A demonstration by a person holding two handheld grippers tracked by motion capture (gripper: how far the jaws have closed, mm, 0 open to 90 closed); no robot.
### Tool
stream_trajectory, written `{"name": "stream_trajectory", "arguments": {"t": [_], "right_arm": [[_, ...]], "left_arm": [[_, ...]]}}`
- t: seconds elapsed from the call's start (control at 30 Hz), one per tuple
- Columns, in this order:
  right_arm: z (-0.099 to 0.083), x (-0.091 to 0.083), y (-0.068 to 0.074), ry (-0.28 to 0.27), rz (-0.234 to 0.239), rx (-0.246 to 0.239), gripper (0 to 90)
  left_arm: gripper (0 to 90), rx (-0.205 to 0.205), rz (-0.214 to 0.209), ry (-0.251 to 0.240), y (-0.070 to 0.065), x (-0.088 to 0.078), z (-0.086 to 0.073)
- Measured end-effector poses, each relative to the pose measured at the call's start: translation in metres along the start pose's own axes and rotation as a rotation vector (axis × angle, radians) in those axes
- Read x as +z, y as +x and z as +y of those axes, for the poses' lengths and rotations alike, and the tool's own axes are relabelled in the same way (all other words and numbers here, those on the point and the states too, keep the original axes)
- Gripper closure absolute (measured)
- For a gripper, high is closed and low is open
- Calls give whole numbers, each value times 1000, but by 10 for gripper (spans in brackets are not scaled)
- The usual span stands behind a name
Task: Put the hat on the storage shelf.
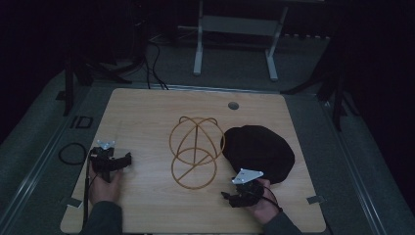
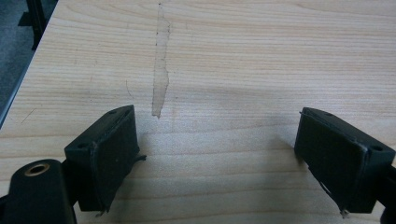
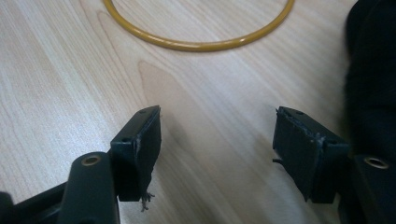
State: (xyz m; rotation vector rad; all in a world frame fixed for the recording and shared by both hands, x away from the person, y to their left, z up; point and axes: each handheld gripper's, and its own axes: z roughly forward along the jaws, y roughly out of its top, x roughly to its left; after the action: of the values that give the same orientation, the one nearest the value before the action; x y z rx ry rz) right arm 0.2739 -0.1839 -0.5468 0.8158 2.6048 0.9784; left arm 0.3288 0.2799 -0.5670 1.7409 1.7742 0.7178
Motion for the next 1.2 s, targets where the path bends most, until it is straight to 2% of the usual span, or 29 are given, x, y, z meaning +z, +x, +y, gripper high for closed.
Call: {"name": "stream_trajectory", "arguments": {"t": [0.1, 0.33, 0.7, 0.87, 0.97, 1.2], "right_arm": [[9, -10, -6, -8, -21, -26, 321], [19, -22, -17, -21, -32, -38, 321], [33, -32, -37, 41, -32, -60, 332], [41, -36, -46, 53, -33, -72, 335], [48, -39, -52, 62, -50, -83, 334], [57, -43, -62, 60, -67, -81, 332]], "left_arm": [[131, 0, 0, 0, 0, 0, 0], [131, 0, 0, 0, 0, 0, 0], [131, 2, 0, 0, 0, 0, 0], [131, 2, 0, 0, 0, 0, 0], [131, 2, 0, 0, 0, 0, 0], [131, 2, 0, 0, 0, 0, 0]]}}
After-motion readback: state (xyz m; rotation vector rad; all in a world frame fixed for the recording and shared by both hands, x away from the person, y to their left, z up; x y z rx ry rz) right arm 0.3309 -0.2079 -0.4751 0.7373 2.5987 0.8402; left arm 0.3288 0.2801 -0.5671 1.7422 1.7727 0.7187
